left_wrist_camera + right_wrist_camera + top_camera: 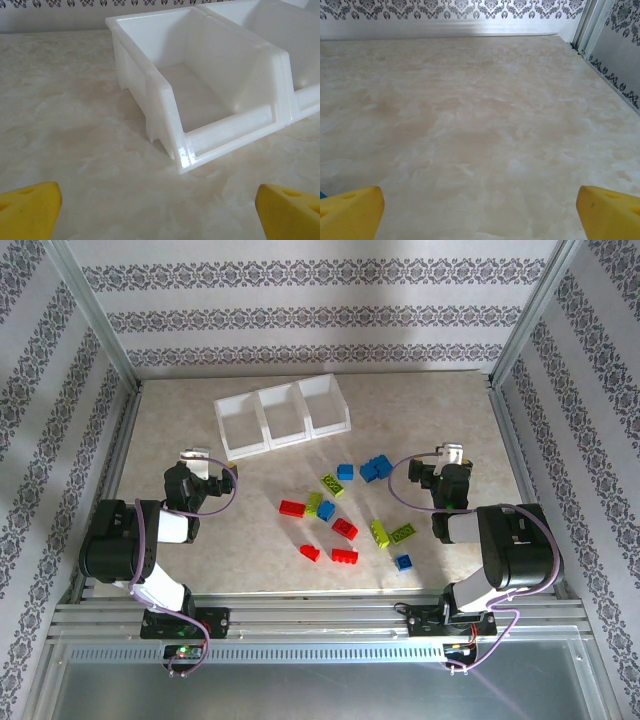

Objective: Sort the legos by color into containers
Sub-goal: Move the container to the top-center of the table.

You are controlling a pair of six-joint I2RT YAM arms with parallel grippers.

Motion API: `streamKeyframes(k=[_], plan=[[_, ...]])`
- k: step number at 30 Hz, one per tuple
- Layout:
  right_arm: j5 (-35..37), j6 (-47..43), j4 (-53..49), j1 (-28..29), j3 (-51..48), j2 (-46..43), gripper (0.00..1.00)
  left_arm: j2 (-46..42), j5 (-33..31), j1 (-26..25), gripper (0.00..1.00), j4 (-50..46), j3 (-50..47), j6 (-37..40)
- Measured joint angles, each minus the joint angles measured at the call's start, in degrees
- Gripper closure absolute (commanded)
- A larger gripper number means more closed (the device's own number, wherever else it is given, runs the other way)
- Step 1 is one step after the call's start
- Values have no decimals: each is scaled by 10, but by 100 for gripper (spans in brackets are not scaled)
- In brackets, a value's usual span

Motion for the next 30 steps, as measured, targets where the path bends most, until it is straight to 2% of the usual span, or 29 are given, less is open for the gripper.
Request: streamKeyframes(k=[17, 25, 30], plan=[[0, 0, 0, 0, 0, 0, 2, -12, -10, 0, 1, -6, -2, 0], [0, 0, 0, 0, 0, 0, 2, -131, -61, 0, 1, -61, -7, -10], [0, 0, 0, 0, 0, 0, 2, -220, -103, 0, 0, -138, 9, -61]])
